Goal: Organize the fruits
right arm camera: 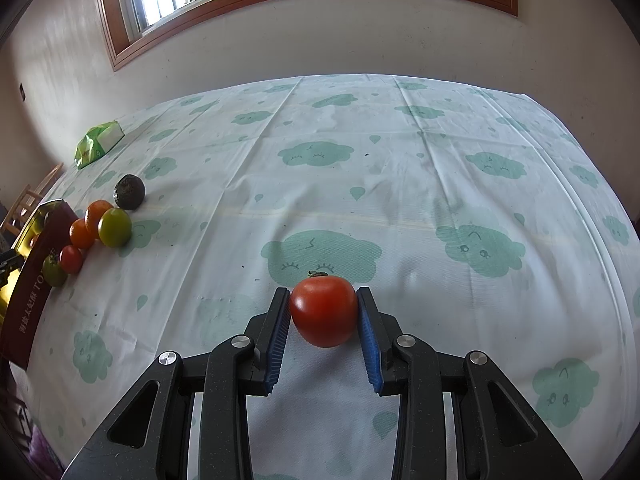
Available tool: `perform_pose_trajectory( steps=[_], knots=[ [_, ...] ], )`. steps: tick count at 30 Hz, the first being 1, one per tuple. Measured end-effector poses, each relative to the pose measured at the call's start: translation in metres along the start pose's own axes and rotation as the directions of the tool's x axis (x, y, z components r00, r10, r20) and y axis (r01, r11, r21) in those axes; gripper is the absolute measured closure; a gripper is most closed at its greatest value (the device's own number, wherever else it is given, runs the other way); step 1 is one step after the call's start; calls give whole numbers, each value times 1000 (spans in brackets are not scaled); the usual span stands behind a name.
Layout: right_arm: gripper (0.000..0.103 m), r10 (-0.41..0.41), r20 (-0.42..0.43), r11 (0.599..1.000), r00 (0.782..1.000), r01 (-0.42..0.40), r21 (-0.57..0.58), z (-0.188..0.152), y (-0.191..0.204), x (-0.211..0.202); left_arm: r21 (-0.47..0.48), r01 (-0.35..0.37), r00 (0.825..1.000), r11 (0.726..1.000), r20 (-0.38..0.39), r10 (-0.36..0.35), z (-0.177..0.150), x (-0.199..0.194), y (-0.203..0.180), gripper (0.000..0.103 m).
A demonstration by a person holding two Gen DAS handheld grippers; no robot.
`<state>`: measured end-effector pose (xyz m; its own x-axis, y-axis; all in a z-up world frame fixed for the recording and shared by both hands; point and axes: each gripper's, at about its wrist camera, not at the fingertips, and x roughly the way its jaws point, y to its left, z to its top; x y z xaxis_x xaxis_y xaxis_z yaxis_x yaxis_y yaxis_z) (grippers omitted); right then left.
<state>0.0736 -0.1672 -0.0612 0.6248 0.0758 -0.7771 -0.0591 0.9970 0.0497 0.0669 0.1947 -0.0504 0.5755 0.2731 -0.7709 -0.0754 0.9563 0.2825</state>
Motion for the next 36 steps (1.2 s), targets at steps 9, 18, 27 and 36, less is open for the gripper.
perform_pose_trajectory(
  steps=[9, 18, 27, 36],
  knots=[
    [68, -8, -2, 1000, 1000, 8, -3, 0, 3, 1, -39, -3, 1000, 999, 12, 4, -8, -18, 0, 59],
    [68, -33, -5, 999, 999, 33, -23, -1, 1, 0, -79, 27, 999, 996, 31, -25, -19, -42, -5, 48],
    [68, -13, 0, 1000, 1000, 13, -11, -19, 11, -17, -73, 38, 997, 997, 66, -33, -27, -61, -9, 41],
    [69, -17, 20, 1000, 1000, 17, 2, -31, 14, -32, -81, 53, 997, 995, 63, -48, -37, -66, -6, 40]
  ],
)
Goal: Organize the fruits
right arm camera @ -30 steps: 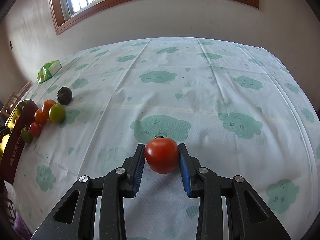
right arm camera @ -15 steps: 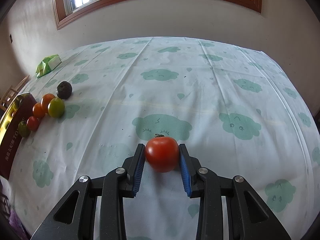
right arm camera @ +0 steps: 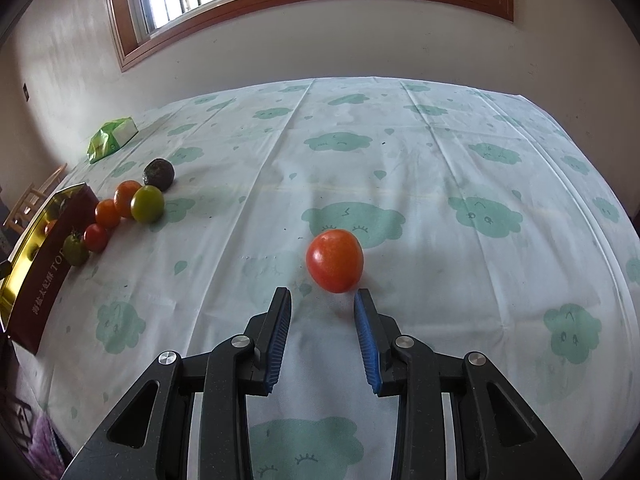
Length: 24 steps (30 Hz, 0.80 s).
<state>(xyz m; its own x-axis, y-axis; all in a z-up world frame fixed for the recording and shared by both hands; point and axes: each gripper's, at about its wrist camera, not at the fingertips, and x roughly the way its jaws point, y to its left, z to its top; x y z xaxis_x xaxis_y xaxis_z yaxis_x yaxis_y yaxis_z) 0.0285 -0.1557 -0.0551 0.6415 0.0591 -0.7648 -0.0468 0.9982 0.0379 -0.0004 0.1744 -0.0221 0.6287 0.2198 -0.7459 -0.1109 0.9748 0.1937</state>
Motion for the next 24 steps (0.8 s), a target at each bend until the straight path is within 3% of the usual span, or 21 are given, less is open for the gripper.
perform_pose_trajectory(
  steps=[8, 11, 15, 17, 18, 21, 24],
  knots=[
    [68, 15, 9, 1000, 1000, -15, 25, 3, -9, -3, 3, 3, 1000, 1000, 4, -3, -3, -6, -3, 40],
    [57, -21, 5, 1000, 1000, 21, -12, 12, -8, 3, 11, 3, 1000, 1000, 11, -3, -2, -9, -7, 39],
    [57, -17, -23, 1000, 1000, 16, -21, 25, -41, 27, 25, 6, 1000, 1000, 13, -6, -2, -12, -12, 39],
    [60, -12, -30, 999, 999, 10, -42, 29, -53, 33, 29, 6, 1000, 1000, 13, -7, -1, -12, -14, 39],
    [72, -14, -35, 999, 999, 13, -51, 31, -56, 35, 29, 6, 1000, 1000, 13, -7, 0, -12, -14, 39],
    [71, 6, -31, 998, 999, -8, -56, 34, -51, 29, 16, 11, 1000, 1000, 19, -11, 0, -13, -13, 39],
    [71, 81, 2, 996, 997, -81, -49, 28, -16, 1, -6, 16, 1000, 1000, 24, -16, -2, -15, -8, 39]
  ],
)
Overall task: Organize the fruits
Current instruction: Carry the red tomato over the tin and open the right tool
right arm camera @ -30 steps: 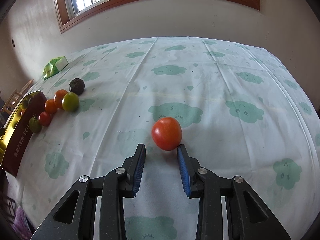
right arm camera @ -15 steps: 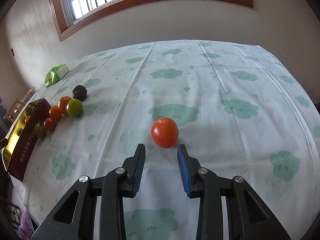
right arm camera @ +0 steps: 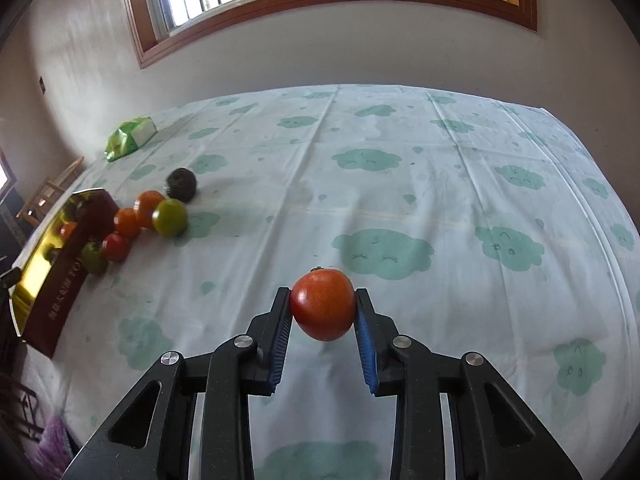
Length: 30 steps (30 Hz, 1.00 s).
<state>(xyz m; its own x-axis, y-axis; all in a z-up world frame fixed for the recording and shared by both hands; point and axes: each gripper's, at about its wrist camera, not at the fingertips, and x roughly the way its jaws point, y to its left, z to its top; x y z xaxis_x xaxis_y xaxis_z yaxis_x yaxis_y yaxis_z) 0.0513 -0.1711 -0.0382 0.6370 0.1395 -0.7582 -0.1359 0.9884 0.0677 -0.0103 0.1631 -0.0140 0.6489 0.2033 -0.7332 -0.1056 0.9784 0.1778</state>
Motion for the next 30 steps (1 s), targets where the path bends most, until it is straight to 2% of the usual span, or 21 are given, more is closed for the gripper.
perform_pose_trajectory(
  steps=[5, 8, 14, 16, 17, 21, 27, 30],
  knots=[
    [71, 118, 21, 992, 993, -117, -55, -4, 71, -34, -18, 6, 1000, 1000, -14, -6, -6, 1, 10, 39],
    [71, 182, 20, 978, 983, -179, -108, 1, 98, -45, -23, -5, 1000, 1000, -11, 5, -9, -1, 18, 39],
    [71, 286, -6, 940, 958, -281, -195, 29, 156, -45, -46, -28, 1000, 999, 2, 29, -10, -5, 34, 39],
    [71, 314, -22, 926, 949, -312, -212, 38, 163, -42, -50, -36, 999, 998, 6, 36, -9, -5, 39, 38],
    [71, 325, -28, 920, 945, -322, -225, 30, 178, -51, -54, -38, 999, 998, 8, 38, -8, -6, 41, 38],
    [71, 359, -63, 890, 931, -362, -277, 35, 207, -48, -61, -51, 999, 997, 11, 52, -7, -5, 49, 35],
    [71, 361, -138, 863, 922, -387, -325, 58, 248, -19, -58, -63, 998, 996, 13, 64, -6, -3, 56, 35],
    [71, 350, -170, 858, 921, -389, -336, 57, 254, -5, -59, -68, 998, 996, 16, 69, -5, -2, 60, 35]
  ],
)
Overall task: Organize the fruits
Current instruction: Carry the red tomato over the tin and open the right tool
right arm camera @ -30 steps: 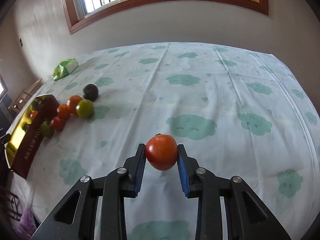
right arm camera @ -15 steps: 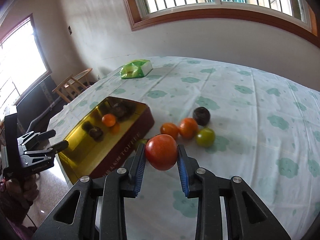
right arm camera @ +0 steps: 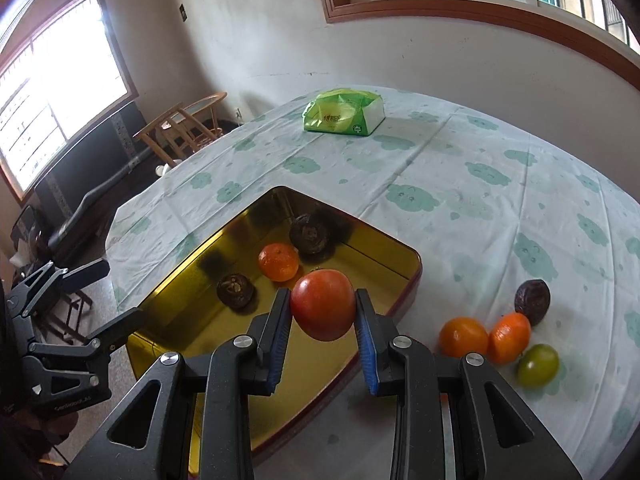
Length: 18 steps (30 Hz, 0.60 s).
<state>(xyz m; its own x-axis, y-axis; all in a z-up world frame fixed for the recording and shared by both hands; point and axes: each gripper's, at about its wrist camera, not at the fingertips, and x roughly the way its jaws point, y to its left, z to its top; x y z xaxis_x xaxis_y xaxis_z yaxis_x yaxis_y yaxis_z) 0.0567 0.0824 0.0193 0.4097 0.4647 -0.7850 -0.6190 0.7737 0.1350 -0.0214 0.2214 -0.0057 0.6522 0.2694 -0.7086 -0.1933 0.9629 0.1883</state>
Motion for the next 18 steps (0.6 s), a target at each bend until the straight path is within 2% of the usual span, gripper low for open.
perform_pose_trajectory(
  steps=[1, 2, 4, 6, 10, 16, 18],
  knots=[
    [71, -3, -12, 1000, 1000, 3, -4, -9, -7, -1, 0, 0, 1000, 1000, 0, 0, 0, 1, 1, 35],
    [71, -7, -24, 1000, 1000, 7, -5, 10, -5, 14, 0, 0, 1000, 1000, -1, 0, 0, 1, 1, 35],
    [71, -12, -40, 1000, 999, 12, -6, 8, -10, 20, 1, -3, 1000, 1000, -2, 3, 0, 2, 4, 34],
    [71, -21, -59, 1000, 998, 20, -7, 25, 2, 44, 2, -7, 1000, 1000, -1, 7, 0, 4, 5, 33],
    [71, -31, -82, 999, 996, 30, -15, 14, -3, 39, 2, -12, 1000, 1000, -2, 12, 0, 7, 7, 33],
    [71, -42, -102, 999, 994, 40, -20, 18, -7, 50, 2, -15, 1000, 1000, -6, 15, 0, 11, 9, 31],
    [71, -42, -108, 999, 993, 40, -18, 31, 6, 68, 2, -14, 1000, 1000, -8, 14, -1, 13, 9, 31]
  ],
)
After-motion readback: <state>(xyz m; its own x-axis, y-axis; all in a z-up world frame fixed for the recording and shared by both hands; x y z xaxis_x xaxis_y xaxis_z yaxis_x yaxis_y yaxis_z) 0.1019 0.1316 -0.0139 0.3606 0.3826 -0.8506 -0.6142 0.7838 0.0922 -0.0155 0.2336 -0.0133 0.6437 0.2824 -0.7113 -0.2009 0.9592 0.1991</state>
